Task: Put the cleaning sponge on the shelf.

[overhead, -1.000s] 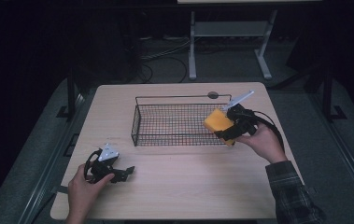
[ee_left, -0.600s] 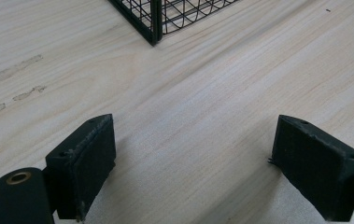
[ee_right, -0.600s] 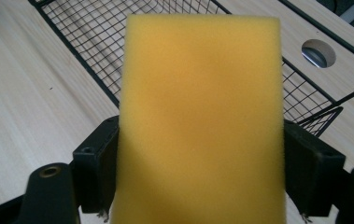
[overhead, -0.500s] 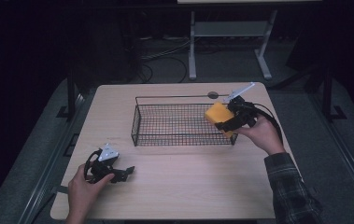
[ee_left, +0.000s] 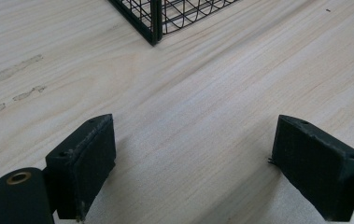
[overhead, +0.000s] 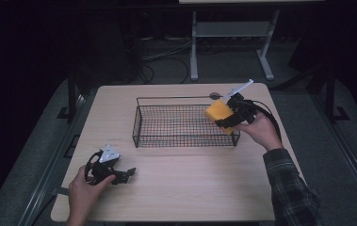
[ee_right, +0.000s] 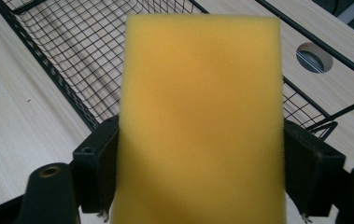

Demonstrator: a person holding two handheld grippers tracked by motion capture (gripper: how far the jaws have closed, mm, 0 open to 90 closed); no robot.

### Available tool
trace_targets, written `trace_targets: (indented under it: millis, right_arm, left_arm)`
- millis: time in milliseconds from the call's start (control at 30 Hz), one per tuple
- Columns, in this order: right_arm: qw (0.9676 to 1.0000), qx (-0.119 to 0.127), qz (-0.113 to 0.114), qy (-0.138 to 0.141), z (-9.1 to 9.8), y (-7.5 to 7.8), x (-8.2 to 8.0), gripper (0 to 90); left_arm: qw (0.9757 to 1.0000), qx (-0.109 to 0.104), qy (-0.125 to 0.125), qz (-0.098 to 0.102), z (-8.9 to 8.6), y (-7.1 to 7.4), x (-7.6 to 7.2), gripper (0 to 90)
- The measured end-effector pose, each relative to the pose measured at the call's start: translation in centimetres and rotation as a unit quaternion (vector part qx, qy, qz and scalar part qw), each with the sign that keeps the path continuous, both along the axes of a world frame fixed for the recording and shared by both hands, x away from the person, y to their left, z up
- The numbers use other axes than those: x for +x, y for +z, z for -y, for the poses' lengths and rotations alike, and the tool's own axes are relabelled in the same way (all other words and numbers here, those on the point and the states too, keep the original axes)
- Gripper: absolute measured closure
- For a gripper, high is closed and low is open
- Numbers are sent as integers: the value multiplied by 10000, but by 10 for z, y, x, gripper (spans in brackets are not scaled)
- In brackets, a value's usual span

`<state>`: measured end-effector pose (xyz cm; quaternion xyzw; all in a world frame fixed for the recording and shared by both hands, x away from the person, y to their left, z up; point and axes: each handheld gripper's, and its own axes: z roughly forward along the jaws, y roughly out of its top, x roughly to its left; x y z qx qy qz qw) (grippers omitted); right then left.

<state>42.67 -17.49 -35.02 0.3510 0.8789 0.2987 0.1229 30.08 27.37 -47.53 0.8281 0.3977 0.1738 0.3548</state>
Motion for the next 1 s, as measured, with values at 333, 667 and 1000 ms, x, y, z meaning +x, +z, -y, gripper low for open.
trace_targets:
  millis: [333, 667, 1000]
  right_arm:
    - [10000, -70, -55, -30, -6, -8, 13, 235]
    - [9999, -133, -98, -30, -12, -15, 23, 235]
    - [9997, -164, -150, -61, -13, -23, 30, 234]
  left_arm:
    - [10000, 2, -1, -1, 0, 0, 0, 128]
    - [10000, 0, 0, 0, 0, 0, 0, 127]
    - [10000, 1, 1, 0, 0, 0, 0, 127]
